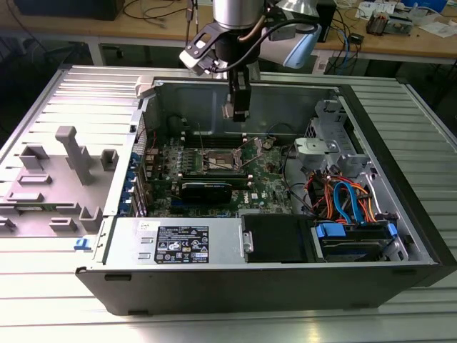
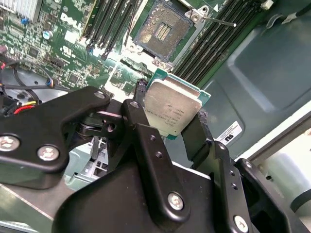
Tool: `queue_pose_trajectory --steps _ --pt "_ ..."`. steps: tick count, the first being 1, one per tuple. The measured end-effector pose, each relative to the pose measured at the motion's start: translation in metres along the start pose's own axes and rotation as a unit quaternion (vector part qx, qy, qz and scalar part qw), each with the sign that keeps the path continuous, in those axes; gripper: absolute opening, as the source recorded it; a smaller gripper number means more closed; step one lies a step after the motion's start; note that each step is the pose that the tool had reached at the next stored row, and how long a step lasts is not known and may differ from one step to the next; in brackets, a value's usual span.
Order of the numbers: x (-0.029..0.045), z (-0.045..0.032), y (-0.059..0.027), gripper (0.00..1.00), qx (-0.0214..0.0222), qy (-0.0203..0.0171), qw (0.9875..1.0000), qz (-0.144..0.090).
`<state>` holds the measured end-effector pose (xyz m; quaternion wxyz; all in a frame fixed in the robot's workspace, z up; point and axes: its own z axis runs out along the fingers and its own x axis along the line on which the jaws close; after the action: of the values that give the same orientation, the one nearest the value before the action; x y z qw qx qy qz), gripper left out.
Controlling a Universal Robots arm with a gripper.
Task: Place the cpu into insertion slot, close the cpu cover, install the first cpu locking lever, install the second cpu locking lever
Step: 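Place the cpu into insertion slot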
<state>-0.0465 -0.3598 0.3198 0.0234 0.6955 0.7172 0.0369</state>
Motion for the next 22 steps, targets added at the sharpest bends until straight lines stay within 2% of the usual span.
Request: queue_pose_trajectory --steps 2,4,13,22 --pt "0.0 0.0003 0.0 0.55 -0.0003 -0.0014 0.9999 0.017" --pt "0.0 0.0004 0.0 0.55 -0.0004 -0.0021 0.9997 0.024" --pt "0.0 0.0018 -0.0002 0.55 -0.0004 -0.0021 0.9997 0.024" --pt "-0.0002 0.0129 -0.0011 0.55 -0.0004 -0.0026 0.9996 0.026"
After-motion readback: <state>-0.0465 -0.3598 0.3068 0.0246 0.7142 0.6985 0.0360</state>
